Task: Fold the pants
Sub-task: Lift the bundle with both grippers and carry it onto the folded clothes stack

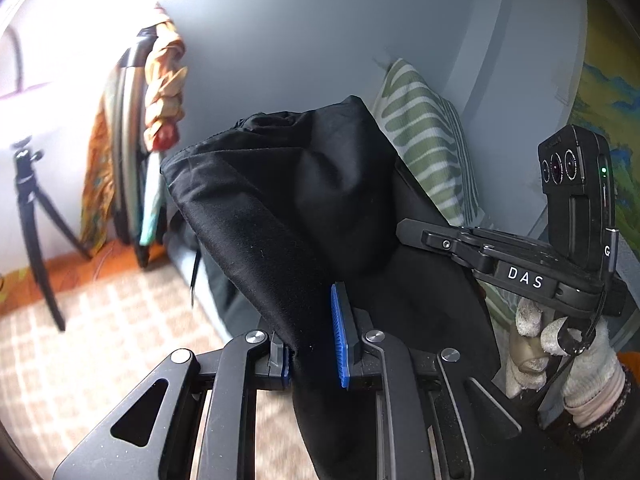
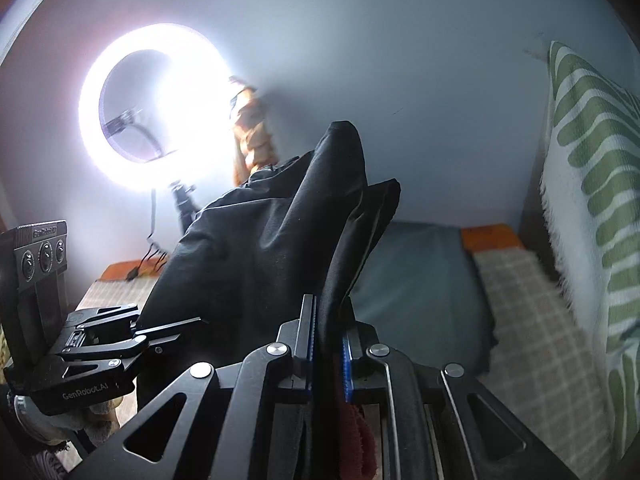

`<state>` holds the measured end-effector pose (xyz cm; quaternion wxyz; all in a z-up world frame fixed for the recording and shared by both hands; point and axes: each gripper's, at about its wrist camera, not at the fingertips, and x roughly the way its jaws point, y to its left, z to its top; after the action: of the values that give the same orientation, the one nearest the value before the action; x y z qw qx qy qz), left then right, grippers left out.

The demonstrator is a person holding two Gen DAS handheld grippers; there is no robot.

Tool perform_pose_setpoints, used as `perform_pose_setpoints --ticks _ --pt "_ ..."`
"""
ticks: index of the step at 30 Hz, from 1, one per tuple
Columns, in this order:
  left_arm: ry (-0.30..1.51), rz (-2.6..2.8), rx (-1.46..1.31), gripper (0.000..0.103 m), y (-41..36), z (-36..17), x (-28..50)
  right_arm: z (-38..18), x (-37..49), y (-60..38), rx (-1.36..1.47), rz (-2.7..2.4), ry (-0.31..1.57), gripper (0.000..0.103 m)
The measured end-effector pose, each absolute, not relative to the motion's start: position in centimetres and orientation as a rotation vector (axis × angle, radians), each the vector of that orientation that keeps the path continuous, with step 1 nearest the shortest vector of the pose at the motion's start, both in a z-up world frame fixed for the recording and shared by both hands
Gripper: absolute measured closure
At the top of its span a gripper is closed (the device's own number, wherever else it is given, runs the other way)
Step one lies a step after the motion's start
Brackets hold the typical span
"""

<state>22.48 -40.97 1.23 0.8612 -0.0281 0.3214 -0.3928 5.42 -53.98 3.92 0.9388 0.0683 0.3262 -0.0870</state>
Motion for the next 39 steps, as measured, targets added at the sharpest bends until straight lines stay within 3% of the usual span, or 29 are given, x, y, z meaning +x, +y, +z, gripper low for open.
perform_pose_setpoints --ticks 11,21,26,31,34,39 --pt "0.685 -0.784 -0.044 0.089 -45.5 -0.4 28.1 2.8 11.1 -59.7 0.104 -0.233 0.677 0.095" --pt "0.763 -0.734 0.015 0.087 -47.5 -3.5 30.8 -1.8 15.1 -62.3 0.053 -0.304 0.786 0.093" --pt "0.790 -0.708 0.000 0.084 -47.3 -3.3 31.1 -3.1 14.6 -62.7 0.002 -0.387 0.830 0.077" --pt "0.778 -0.692 0.021 0.065 -46.3 -2.8 30.2 -1.9 12.7 -62.7 0.013 -0.413 0.803 0.064" --pt "0.752 -0.685 0.012 0.054 -45.4 -1.9 29.1 -1.1 12.0 -62.3 0.014 -0.430 0.787 0.044" --pt "0.689 -0.675 0.022 0.037 -43.9 0.7 26.8 0.5 10.2 -59.9 -0.008 -0.460 0.752 0.021"
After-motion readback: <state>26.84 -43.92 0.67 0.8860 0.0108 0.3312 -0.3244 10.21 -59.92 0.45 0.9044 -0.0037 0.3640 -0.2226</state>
